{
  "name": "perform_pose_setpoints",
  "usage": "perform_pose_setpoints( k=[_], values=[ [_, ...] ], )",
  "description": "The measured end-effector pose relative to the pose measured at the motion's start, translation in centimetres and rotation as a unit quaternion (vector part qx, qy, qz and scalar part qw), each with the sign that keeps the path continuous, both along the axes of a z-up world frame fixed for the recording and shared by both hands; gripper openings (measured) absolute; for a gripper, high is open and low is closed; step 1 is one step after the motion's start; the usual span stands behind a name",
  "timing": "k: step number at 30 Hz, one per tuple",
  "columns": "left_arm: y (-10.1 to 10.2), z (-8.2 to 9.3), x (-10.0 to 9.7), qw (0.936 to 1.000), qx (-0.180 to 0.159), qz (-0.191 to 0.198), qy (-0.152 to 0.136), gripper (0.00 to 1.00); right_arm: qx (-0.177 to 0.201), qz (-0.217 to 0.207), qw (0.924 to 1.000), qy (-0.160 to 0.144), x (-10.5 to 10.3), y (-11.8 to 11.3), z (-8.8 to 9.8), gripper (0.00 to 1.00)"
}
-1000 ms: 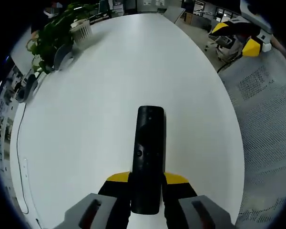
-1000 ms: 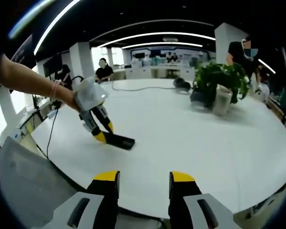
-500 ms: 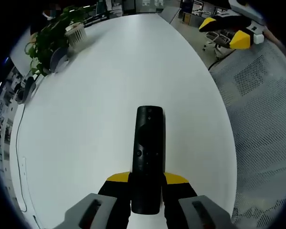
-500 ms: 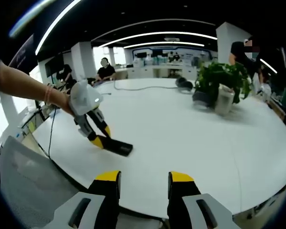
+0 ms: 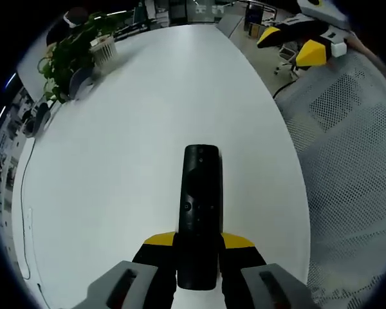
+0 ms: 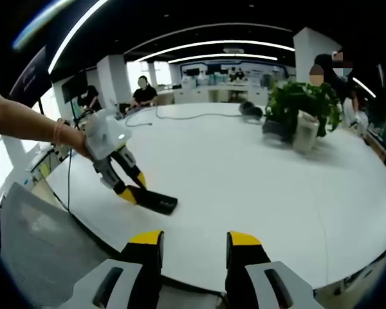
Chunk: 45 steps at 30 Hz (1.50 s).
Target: Press the specified remote control buttons in sequence, fully releasing each button before pressing the next.
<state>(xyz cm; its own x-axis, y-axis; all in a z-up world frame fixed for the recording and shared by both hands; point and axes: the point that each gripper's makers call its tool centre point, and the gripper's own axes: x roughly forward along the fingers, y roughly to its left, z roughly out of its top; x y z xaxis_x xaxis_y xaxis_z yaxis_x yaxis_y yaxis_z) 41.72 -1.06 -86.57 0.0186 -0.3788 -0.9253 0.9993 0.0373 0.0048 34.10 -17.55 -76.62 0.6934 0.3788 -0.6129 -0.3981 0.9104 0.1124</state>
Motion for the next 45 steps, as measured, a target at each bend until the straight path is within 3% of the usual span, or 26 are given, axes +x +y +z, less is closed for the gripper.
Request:
perform_pose_setpoints(
  k=[45],
  values=[
    [0.0,0.0,-5.0,0.9998,-0.003,-0.02,0.001,0.25,0.007,0.023,0.9993,0.028,-0.7,0.8,-0.8,0.31]
  ],
)
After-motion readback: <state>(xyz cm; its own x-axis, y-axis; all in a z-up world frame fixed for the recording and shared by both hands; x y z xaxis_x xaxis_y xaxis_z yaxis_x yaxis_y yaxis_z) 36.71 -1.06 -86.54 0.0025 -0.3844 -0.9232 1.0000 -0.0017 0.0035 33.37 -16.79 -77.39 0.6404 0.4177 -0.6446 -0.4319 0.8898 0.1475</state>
